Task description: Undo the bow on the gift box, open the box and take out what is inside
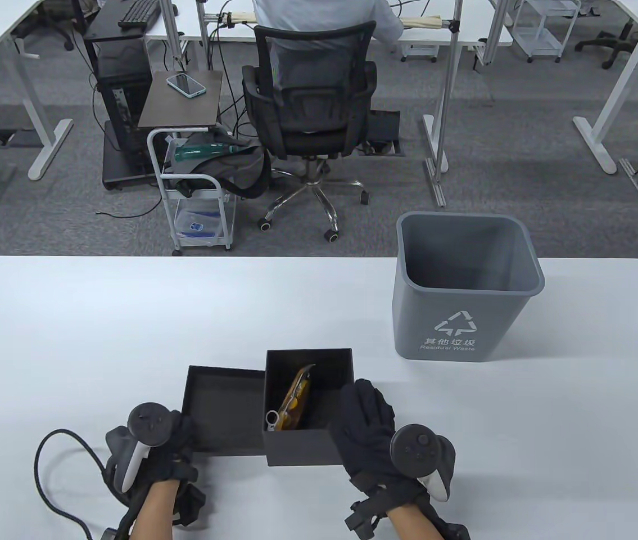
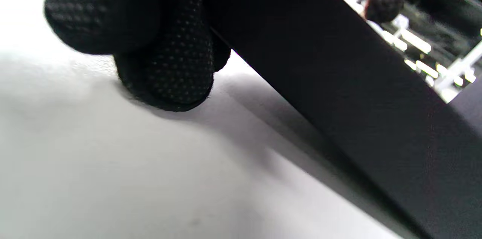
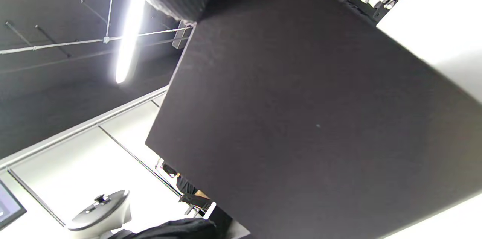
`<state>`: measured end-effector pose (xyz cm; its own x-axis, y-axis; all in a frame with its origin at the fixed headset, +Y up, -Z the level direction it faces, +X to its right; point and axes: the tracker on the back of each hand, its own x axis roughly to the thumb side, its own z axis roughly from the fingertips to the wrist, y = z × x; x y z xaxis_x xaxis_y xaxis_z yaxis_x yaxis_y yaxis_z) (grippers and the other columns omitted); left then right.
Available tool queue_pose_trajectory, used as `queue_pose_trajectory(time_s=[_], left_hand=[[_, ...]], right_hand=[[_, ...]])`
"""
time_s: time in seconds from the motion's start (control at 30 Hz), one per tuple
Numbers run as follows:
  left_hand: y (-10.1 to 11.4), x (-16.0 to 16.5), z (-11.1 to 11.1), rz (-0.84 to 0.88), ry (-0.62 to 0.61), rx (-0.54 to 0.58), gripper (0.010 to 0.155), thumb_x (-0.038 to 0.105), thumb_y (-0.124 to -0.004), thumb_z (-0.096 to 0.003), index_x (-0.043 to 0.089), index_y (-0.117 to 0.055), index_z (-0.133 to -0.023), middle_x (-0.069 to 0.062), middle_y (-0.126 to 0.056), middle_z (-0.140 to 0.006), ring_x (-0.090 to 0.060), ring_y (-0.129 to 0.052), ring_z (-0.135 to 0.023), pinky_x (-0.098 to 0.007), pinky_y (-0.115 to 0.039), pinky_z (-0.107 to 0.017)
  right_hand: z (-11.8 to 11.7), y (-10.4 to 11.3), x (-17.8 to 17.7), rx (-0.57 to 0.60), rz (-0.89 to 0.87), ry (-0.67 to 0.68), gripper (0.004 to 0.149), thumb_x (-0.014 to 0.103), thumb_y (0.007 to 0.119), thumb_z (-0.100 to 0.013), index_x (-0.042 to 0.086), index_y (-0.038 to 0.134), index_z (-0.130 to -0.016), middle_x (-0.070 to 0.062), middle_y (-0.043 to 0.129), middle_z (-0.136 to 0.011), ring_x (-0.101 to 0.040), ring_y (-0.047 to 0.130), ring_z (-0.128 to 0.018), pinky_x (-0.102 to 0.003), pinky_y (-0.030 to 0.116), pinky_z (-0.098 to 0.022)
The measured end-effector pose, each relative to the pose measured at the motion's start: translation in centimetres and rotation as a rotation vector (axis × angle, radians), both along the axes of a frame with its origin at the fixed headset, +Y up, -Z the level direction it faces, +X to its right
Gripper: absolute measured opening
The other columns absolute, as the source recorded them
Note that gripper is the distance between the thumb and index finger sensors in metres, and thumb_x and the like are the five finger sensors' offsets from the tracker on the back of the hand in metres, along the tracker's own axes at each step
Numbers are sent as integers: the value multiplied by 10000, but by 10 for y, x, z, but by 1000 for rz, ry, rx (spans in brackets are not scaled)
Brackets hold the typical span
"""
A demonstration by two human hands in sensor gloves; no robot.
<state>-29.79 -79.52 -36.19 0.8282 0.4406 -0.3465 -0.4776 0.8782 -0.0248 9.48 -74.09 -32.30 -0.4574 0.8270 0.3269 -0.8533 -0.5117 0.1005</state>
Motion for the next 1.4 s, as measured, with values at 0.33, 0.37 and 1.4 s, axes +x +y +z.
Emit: queue_pose_trajectory(time_s=[0.33,0.37,1.4], left_hand=[[28,31,5,-344,-58,20,647,502,-802,-588,56,-754,-1054,-235,-852,-956,-323,-1051,-486,-364,-914,-357],[38,36,7,-367,-68,114,659,507,-810,-580,59,-746,-1060,-237,-850,-963,-329,-1052,-488,-368,-916,-358],[103,242,-46,-657,-483,-143,418,322,-926,-517,106,-929,-874,-105,-1080,-657,-156,-1039,-176,-259,-874,-116]], right_hand=[[-2,-3,11,-54,-103,-15,683,371,653,-648,88,336,-1183,-204,205,-1181,-520,201,-1044,-615,165,-714],[-2,-3,11,-54,-104,-17,686,369,653,-648,86,326,-1181,-207,205,-1180,-520,204,-1043,-615,167,-714],[-4,-7,11,-69,-92,-33,669,413,626,-653,100,367,-1185,-232,254,-1177,-546,281,-1033,-636,210,-715]])
